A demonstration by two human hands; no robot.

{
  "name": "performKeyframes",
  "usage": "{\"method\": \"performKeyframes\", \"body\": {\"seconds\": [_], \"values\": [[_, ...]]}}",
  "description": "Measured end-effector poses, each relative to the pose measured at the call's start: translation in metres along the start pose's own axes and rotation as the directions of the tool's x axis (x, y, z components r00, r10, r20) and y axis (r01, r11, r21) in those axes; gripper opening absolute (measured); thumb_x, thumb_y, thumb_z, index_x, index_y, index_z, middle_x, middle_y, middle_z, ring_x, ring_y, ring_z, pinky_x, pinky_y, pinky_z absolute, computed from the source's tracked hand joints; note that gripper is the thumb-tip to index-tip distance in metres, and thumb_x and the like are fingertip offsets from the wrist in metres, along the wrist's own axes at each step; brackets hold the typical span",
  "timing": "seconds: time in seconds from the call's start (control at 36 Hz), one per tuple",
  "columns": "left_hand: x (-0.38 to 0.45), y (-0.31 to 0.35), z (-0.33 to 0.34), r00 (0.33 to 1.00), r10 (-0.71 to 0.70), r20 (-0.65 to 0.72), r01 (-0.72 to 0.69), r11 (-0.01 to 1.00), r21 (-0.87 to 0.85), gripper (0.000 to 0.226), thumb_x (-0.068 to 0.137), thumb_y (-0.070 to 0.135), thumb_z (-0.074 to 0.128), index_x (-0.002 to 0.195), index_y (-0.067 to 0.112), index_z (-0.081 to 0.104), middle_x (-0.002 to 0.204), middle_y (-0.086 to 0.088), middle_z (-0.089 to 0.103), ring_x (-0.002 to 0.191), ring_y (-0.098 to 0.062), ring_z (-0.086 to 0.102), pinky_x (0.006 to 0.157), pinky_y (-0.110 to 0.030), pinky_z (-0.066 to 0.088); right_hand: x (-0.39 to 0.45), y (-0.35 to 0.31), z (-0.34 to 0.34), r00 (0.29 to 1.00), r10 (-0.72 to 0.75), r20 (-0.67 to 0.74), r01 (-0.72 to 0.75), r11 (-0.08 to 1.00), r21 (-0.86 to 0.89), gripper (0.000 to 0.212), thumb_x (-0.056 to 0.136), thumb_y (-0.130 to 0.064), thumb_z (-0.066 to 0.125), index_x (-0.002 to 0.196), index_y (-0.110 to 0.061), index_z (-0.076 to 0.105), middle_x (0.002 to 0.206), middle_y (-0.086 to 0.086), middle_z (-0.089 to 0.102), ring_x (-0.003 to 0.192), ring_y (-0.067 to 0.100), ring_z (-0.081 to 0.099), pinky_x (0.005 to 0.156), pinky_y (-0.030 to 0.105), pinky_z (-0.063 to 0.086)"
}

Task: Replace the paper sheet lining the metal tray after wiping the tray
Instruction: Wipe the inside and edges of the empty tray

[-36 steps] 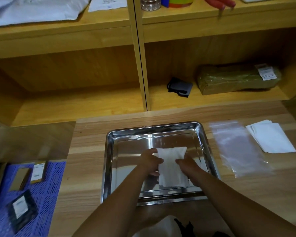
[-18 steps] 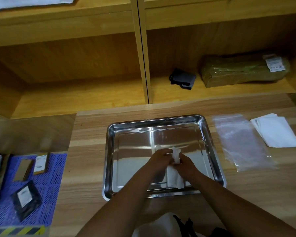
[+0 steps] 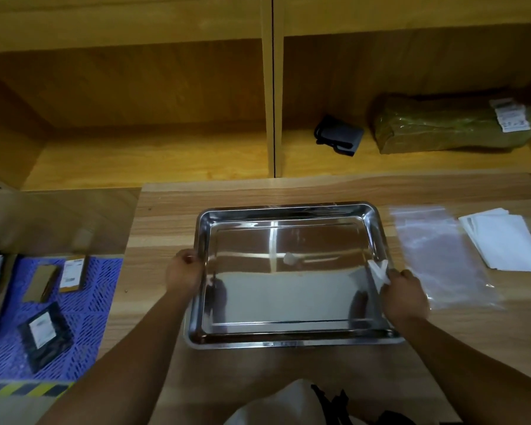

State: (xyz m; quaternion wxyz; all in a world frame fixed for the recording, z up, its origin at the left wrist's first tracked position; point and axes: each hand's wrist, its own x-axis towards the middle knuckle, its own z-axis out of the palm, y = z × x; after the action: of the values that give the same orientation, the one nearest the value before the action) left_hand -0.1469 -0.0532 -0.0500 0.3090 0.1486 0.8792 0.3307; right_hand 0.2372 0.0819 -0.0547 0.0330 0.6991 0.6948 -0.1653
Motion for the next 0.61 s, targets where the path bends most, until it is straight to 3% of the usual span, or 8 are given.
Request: {"method": "performKeyframes", "body": {"seconds": [0.08,0.19,0.31,0.39,0.53,0.61], "values": [[0.006,-0.020,-0.020,0.998,-0.055,-0.041,0.055,0.998,-0.023,0.017,0.094,0.033,0.061,0.098,0.018,0.067,0.093,-0.002,0.071,0.081,-0.018,0.064,0.070,-0.032,0.050,0.001,-0.007,0.007,1.000,-0.011,0.029,0.012,1.000,-0.024,0.041,0.091,-0.014,0.053,0.132,-0.014,0.050,0.118,0.017,0.056,0.103,0.036,0.059,0.085,0.044,0.050],[0.000,-0.043,-0.029,0.987,-0.128,0.097,0.133,0.990,-0.047,0.015,0.097,0.021,0.057,0.113,0.022,0.060,0.104,-0.006,0.067,0.089,-0.022,0.061,0.078,-0.035,0.049,-0.001,-0.014,0.023,0.987,0.020,0.161,-0.022,1.000,0.015,0.039,0.095,-0.018,0.048,0.133,-0.016,0.041,0.119,0.018,0.056,0.102,0.038,0.061,0.086,0.048,0.053],[-0.012,-0.060,-0.031,0.933,-0.168,0.317,0.225,0.963,-0.151,0.019,0.098,0.006,0.052,0.110,0.010,0.067,0.087,-0.014,0.072,0.068,-0.025,0.069,0.064,-0.035,0.056,-0.002,-0.030,0.035,0.966,0.044,0.256,-0.081,0.987,0.138,0.037,0.092,-0.016,0.053,0.128,-0.017,0.041,0.123,0.018,0.058,0.107,0.038,0.060,0.084,0.046,0.053],[-0.021,-0.062,-0.028,0.931,-0.139,0.337,0.218,0.954,-0.207,0.017,0.096,0.000,0.053,0.103,-0.001,0.068,0.085,-0.020,0.070,0.057,-0.019,0.070,0.052,-0.025,0.054,-0.005,-0.041,0.037,0.960,0.049,0.276,-0.100,0.980,0.173,0.043,0.090,-0.014,0.056,0.130,-0.015,0.039,0.124,0.019,0.056,0.109,0.040,0.059,0.084,0.046,0.052],[-0.016,-0.074,-0.028,0.930,-0.124,0.346,0.210,0.951,-0.225,0.021,0.094,0.004,0.058,0.097,0.015,0.076,0.089,-0.011,0.076,0.075,-0.026,0.071,0.070,-0.034,0.055,-0.025,-0.065,0.046,0.960,0.034,0.277,-0.095,0.973,0.211,0.042,0.090,-0.011,0.057,0.127,-0.013,0.038,0.119,0.020,0.053,0.103,0.043,0.059,0.086,0.052,0.051],[-0.014,-0.075,-0.029,0.922,-0.122,0.367,0.226,0.940,-0.255,0.021,0.095,0.005,0.057,0.101,0.012,0.075,0.088,-0.008,0.076,0.076,-0.023,0.072,0.068,-0.031,0.056,-0.040,-0.090,0.059,0.956,0.002,0.295,-0.079,0.965,0.250,0.039,0.091,-0.012,0.058,0.125,-0.013,0.039,0.118,0.018,0.053,0.100,0.040,0.059,0.080,0.045,0.049]]}}
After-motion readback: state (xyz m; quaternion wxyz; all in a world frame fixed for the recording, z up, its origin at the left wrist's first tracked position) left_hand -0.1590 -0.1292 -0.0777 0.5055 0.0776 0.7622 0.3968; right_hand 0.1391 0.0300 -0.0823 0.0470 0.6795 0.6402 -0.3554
